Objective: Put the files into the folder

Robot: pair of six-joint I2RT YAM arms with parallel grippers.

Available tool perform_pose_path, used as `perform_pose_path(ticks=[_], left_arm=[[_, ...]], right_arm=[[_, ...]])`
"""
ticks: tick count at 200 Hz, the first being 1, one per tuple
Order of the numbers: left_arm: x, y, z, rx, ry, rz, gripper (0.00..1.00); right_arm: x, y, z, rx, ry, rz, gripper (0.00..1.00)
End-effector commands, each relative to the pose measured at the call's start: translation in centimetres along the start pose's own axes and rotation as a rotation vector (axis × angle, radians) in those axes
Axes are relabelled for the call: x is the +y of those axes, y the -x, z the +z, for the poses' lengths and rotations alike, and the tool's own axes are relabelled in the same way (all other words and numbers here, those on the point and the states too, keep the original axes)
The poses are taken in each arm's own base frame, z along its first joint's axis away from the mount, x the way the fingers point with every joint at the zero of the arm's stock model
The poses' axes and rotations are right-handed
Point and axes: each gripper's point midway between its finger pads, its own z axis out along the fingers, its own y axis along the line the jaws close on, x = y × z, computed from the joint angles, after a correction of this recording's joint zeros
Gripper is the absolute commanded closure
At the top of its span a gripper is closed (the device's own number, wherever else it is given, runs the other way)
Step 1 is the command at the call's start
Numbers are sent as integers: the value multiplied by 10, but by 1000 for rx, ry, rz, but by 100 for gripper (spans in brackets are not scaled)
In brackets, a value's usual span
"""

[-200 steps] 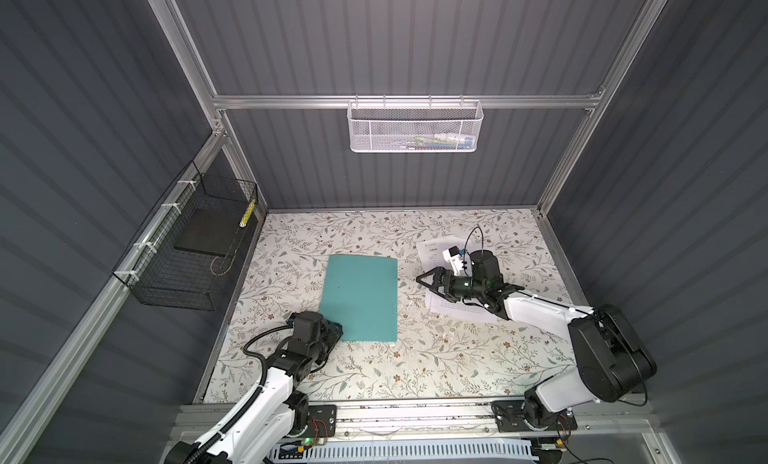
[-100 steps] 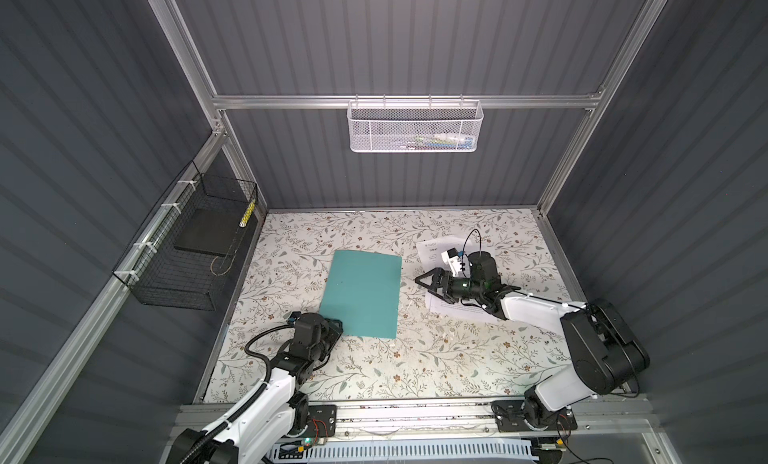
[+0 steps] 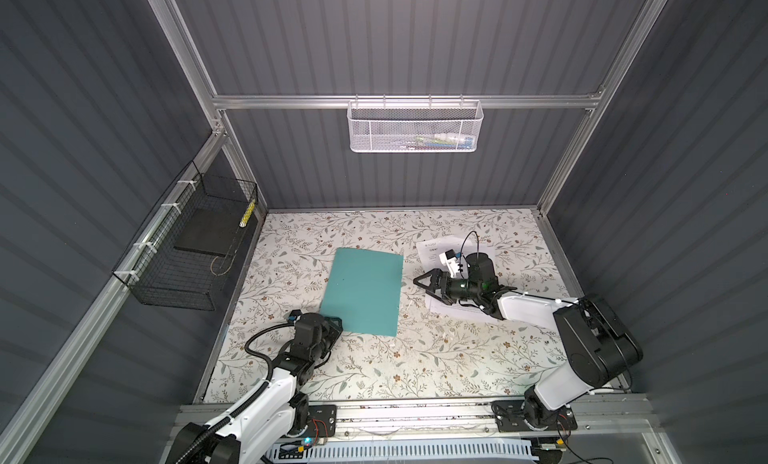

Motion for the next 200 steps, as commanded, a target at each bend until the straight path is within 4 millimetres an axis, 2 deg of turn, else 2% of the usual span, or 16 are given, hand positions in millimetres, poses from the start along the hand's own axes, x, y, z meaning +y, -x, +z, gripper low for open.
perform_pose_path(ticks=[1,66,80,154,163,200], left_arm=[[-10,8,0,-36,-26,23,55],[-14,9,9,-42,-46,34,58],[-14,10,8,-48,-39,39,62],[-7,13,11,-72,-13,33,70],[-4,14,12,-76,0,31,74],[-4,16,16,-86,-1,33,76]], right_arm=[[4,-3,4,16,19,-10,5],[0,-4,9,30,18,-4,5],[0,-4,11,34,20,-1,5],[6,-10,19,62,15,-26,5],[7,-11,21,67,17,-30,5],[12,-15,24,79,16,-45,5]])
